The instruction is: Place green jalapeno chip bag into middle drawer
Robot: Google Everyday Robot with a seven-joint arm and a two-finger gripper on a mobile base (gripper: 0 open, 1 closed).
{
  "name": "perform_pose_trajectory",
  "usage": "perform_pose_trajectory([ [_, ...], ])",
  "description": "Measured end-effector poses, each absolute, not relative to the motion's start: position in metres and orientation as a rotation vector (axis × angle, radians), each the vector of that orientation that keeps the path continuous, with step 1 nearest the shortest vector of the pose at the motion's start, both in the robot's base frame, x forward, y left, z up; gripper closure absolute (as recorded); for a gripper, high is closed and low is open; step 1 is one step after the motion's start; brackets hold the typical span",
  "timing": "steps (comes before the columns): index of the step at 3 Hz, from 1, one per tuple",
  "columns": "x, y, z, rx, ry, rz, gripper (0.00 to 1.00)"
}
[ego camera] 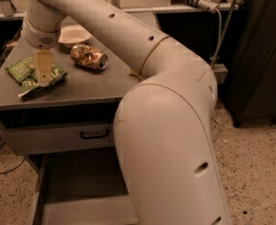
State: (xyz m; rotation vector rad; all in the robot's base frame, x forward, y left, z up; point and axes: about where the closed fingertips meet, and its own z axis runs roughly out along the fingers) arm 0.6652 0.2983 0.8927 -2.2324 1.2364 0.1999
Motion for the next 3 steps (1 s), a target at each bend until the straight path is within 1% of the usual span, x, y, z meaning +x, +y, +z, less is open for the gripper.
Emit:
perform_pose_trajectory([
  [3, 0.661, 0.336, 0.852, -2.311, 1.175, 0.287, 0.00],
])
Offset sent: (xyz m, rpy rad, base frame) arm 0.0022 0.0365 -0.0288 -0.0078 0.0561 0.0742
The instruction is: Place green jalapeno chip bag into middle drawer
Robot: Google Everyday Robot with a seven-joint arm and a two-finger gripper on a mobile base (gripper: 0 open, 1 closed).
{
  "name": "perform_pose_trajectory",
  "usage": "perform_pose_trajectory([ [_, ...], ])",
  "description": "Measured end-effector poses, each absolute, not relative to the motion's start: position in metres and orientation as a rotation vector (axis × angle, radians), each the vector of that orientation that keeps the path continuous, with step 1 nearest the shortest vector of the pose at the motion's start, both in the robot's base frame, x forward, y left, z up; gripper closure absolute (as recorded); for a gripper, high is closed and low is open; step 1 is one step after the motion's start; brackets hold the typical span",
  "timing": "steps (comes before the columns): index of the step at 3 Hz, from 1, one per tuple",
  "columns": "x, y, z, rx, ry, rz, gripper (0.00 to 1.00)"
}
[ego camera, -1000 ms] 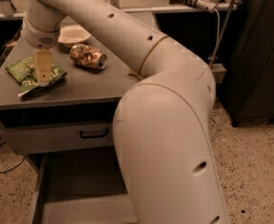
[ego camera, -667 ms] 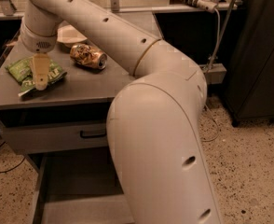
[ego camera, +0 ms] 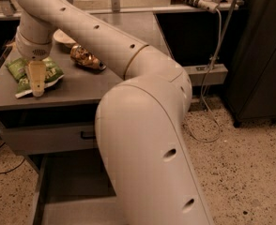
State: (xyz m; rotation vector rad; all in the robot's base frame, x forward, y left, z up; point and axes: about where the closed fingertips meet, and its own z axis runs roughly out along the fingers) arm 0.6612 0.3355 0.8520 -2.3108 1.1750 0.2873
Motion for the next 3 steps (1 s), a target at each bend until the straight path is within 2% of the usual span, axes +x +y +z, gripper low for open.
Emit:
perform_pose_trajectory([
  [1, 0.6612, 0.3355, 0.8520, -2.311, 1.175, 0.287, 0.00],
  [2, 0.6612, 0.3356, 0.8520, -2.311, 1.175, 0.287, 0.19],
  [3, 0.6612, 0.3356, 0.8520, -2.311, 1.175, 0.287, 0.42],
])
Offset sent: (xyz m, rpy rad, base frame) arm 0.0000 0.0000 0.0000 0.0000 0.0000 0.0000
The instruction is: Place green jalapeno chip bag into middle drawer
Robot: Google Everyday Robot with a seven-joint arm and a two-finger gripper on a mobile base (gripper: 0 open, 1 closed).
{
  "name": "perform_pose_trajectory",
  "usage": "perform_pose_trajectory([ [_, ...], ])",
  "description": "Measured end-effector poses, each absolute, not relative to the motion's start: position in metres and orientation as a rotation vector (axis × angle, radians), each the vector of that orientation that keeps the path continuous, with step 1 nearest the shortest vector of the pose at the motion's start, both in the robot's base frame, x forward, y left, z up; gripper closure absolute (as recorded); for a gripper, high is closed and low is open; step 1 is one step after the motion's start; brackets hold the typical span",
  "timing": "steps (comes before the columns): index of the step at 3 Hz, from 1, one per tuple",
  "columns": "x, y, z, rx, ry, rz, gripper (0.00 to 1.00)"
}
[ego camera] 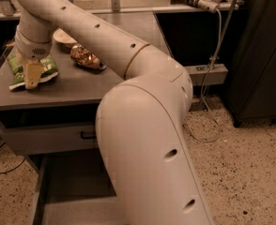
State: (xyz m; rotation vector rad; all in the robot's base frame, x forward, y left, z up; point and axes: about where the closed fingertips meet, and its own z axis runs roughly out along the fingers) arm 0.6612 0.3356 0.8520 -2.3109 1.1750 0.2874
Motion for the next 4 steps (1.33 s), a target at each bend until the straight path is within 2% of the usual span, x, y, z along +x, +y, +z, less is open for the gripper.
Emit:
perform_pose_trajectory([
  [2, 0.6612, 0.3356, 0.8519, -2.311, 1.175, 0.287, 0.88],
  [3, 0.6612, 0.3356, 0.8519, -2.311, 1.175, 0.288, 1.00],
  [4, 0.6611, 0.3356, 0.8520, -2.311, 1.175, 0.287, 1.00],
])
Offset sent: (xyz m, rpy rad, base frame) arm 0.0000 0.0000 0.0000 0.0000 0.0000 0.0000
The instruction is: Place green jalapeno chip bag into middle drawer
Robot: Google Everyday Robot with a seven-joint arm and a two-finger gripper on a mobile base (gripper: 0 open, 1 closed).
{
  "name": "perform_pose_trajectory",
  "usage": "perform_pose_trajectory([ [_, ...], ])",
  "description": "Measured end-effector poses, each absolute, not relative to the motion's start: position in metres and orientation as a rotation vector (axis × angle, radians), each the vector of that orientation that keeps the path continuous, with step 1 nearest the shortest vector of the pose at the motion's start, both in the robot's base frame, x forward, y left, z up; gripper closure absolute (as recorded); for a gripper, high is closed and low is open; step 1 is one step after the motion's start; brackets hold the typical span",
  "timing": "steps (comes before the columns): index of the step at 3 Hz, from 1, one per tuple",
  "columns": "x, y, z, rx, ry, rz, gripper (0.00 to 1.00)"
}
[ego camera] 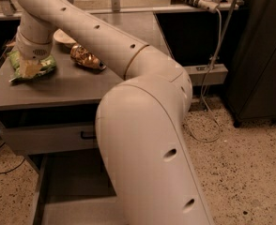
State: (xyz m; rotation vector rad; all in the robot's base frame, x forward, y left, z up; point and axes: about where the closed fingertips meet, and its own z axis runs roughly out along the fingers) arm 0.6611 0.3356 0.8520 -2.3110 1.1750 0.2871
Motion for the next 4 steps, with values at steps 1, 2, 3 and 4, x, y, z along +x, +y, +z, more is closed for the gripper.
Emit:
perform_pose_trajectory([
  [1, 0.657, 0.330, 0.866, -2.302, 1.180, 0.231, 1.00],
  [2, 0.637, 0.318, 0.888, -2.296, 1.220, 0.176, 1.00],
  [3, 0.606, 0.299, 0.905, -2.285, 1.281, 0.143, 1.00],
  [4, 0.574, 0.281, 0.914, -2.275, 1.336, 0.135, 1.00],
])
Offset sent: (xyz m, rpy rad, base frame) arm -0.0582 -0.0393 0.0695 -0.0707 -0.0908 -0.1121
